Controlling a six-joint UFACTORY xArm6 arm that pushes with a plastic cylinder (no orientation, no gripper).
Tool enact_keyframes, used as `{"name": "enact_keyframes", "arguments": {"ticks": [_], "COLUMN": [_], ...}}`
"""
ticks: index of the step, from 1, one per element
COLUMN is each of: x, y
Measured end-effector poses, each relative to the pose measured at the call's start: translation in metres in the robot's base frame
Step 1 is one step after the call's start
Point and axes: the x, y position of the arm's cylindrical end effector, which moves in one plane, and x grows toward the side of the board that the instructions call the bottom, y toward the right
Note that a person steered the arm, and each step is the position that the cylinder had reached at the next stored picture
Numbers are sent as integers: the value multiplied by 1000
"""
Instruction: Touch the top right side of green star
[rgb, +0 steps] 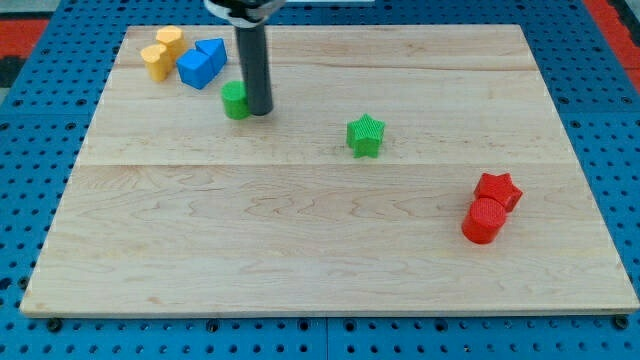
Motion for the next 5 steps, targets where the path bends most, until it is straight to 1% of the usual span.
{"name": "enact_keyframes", "arguments": {"ticks": [1,2,3,4,5], "x": [6,31,9,-18,-10], "y": [-9,-9,-39,-39,-1]}}
